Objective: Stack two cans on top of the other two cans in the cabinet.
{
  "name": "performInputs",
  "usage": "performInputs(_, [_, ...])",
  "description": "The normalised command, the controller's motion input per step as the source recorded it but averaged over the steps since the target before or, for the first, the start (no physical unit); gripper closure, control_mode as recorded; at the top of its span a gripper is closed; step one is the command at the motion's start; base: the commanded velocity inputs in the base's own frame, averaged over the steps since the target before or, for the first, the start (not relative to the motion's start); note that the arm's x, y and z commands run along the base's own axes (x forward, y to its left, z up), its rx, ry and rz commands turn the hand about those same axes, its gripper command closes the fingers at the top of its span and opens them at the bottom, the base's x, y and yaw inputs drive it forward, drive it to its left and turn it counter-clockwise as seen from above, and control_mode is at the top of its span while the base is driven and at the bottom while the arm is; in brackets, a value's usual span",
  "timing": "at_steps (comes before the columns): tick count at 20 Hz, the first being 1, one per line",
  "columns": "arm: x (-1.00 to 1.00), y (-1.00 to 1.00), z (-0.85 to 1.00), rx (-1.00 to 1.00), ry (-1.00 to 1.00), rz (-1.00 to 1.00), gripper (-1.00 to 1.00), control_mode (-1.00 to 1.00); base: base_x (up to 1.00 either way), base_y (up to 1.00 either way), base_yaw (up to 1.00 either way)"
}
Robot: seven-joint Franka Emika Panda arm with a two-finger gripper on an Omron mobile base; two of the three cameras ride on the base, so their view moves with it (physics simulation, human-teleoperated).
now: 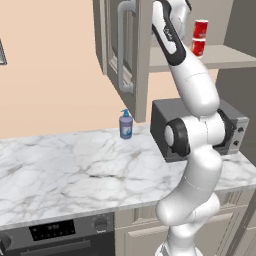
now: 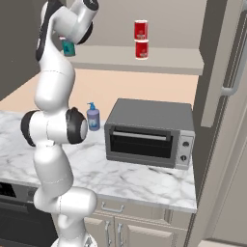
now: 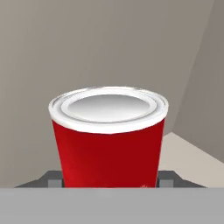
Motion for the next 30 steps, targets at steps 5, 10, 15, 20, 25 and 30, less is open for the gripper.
performInputs(5, [0.09,0.00,-0.01,-0.02,0.00,0.04,1.00,-1.00,0.00,0.00,0.00])
performInputs(10, [0.02,0.00,-0.10,0.00,-0.01,0.01,1.00,-1.00,0.00,0.00,0.00])
performInputs(15, [0.00,0.00,-0.16,0.00,-0.01,0.00,1.00,-1.00,0.00,0.00,0.00])
performInputs(20, [0.00,0.01,-0.18,0.01,0.00,0.00,1.00,-1.00,0.00,0.00,0.00])
performInputs(25, [0.03,0.00,-0.21,0.07,0.00,0.00,1.00,-1.00,0.00,0.00,0.00])
performInputs(30, [0.10,0.00,-0.27,0.09,-0.03,0.00,1.00,-1.00,0.00,0.00,0.00])
